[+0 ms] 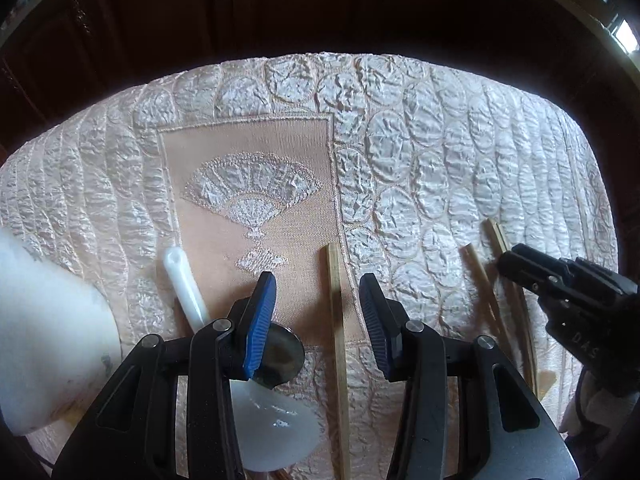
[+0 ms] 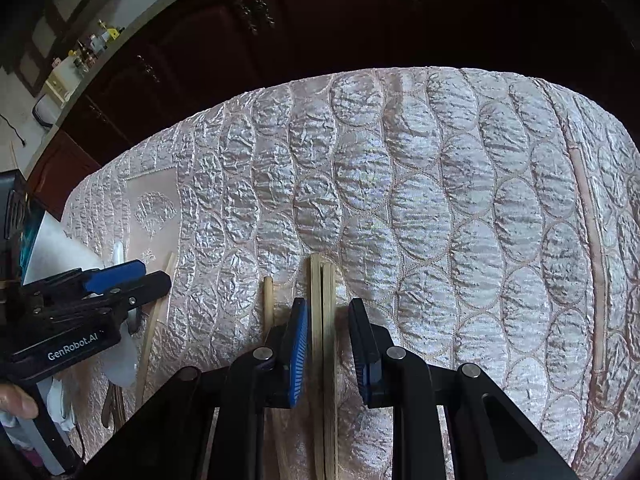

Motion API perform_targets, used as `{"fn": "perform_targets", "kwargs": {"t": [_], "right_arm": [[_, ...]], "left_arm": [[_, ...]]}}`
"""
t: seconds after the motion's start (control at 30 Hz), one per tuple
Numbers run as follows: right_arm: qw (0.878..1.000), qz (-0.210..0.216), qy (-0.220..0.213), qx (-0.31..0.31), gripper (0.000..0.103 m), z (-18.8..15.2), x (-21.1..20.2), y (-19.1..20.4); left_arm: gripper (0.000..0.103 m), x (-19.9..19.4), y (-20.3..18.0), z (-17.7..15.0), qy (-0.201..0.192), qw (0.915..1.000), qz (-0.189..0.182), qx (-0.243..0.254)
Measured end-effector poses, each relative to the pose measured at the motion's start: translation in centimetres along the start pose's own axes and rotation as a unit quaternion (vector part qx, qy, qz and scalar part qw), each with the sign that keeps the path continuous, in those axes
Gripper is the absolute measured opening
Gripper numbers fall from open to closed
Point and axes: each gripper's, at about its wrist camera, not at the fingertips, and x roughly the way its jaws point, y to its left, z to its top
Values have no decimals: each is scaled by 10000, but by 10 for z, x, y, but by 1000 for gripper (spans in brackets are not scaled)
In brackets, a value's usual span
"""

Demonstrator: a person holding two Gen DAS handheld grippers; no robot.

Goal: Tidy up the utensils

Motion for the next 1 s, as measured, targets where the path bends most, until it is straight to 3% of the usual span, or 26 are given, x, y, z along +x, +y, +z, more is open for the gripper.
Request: {"fn": "perform_targets", "kwargs": {"t": [0.07, 0.17, 0.27, 0.4, 0.57, 0.73, 1.0], "right_arm": [[10000, 89, 4, 42, 10, 1, 0, -4], [9997, 233, -13, 124, 10, 1, -8, -12], [9996, 255, -94, 126, 10, -7, -21, -14], [9984, 468, -270, 140, 10, -12, -41, -19], [9995, -143, -237, 150, 10, -15, -42, -33], [9987, -235, -280, 369, 10, -20, -50, -52], [9991, -407, -91, 79, 10, -20, -41, -49]], "left_arm": [[27, 5, -2, 2, 29, 10000, 17, 44], [13, 13, -7, 4, 62, 9999, 8, 161], [6, 14, -11, 7, 0, 9998, -36, 206], [5, 6, -14, 11, -77, 9992, -373, 118], [4, -8, -11, 10, -179, 9970, -746, 0], [4, -6, 1, 7, -157, 9974, -703, -23], [4, 4, -2, -3, -66, 9979, -647, -26]]}}
